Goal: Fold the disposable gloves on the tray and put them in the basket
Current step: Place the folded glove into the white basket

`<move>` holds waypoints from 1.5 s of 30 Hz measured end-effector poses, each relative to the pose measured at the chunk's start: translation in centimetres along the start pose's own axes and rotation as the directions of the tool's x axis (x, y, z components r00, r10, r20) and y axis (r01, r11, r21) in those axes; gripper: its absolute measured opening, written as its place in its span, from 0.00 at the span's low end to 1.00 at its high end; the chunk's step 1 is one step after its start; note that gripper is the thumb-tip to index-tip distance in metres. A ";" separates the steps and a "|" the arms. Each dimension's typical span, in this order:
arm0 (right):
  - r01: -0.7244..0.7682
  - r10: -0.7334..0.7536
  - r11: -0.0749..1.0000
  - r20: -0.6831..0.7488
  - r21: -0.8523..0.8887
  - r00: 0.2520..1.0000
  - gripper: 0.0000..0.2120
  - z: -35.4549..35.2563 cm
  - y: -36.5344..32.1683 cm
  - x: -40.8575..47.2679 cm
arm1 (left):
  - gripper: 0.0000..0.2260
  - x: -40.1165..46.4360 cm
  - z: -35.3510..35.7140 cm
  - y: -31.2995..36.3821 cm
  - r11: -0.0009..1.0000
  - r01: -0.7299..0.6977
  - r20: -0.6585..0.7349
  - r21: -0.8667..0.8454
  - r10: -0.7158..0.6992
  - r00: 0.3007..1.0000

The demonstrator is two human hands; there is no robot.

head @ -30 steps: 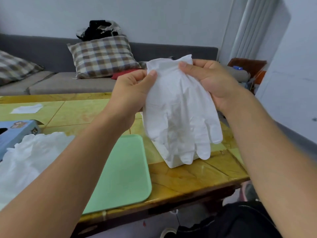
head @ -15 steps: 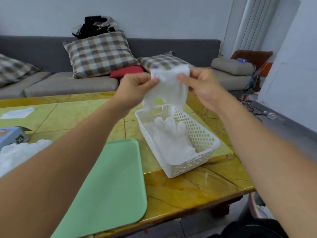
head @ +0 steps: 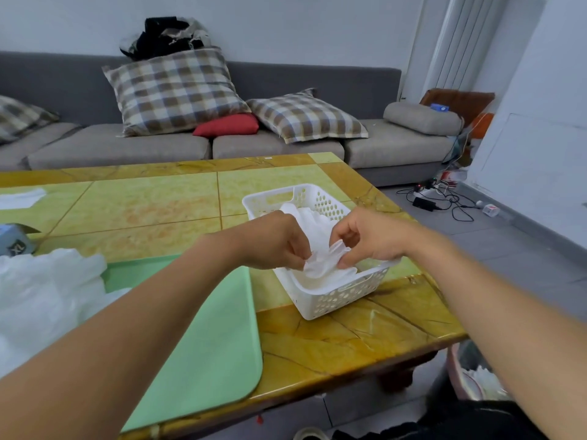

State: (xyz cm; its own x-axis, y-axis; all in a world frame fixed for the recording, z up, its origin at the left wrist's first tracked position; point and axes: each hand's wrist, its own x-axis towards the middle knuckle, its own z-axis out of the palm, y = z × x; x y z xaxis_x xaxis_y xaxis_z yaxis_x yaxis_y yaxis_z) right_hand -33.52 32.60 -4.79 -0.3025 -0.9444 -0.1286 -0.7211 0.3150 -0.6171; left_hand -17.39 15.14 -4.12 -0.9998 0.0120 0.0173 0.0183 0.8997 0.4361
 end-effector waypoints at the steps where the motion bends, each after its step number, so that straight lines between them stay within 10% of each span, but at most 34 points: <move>1: -0.009 0.009 0.999 0.009 -0.036 1.000 0.10 0.0 -0.3 -0.3 | 0.05 -0.1 -0.1 0.2 1.000 0.015 0.034 0.013 -0.015 0.999; 6: -0.100 0.119 0.977 0.094 -0.187 0.989 0.04 -0.4 -1.8 -0.4 | 0.09 -0.1 0.2 0.9 0.991 0.111 0.216 0.075 -0.125 0.968; 10: -0.254 0.258 0.963 0.033 -0.092 0.965 0.25 -0.7 -2.6 -0.1 | 0.15 -0.3 1.2 1.3 0.979 0.084 0.238 0.187 -0.128 0.963; 21: -0.202 0.271 0.907 0.145 -0.368 0.952 0.07 0.0 -5.1 1.6 | 0.15 -0.6 1.3 1.5 0.959 0.025 0.325 0.282 -0.120 0.938; 25: -0.131 0.086 0.962 -0.189 -0.238 0.978 0.04 0.8 -5.2 3.6 | 0.14 -0.6 1.5 1.8 0.975 -0.007 0.252 0.222 -0.050 0.967; 34: -0.178 0.257 0.882 0.130 -0.436 0.958 0.50 3.3 -4.0 5.9 | 0.27 -1.1 0.7 -2.0 0.882 0.123 -0.165 0.454 -0.052 0.985; 45: -0.291 0.350 0.842 0.049 -0.453 0.935 0.42 1.8 -7.9 4.3 | 0.19 -2.3 -0.2 -2.2 0.961 0.149 -0.166 0.234 -0.111 0.980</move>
State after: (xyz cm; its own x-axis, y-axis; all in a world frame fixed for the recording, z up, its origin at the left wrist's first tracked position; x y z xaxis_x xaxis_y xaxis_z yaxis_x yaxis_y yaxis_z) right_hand -28.01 25.82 -1.81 -0.5047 -0.7778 -0.3745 -0.8018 0.5831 -0.1306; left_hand -15.17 13.04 -4.89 -0.9799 -0.1607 0.1179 -0.1334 0.9683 0.2111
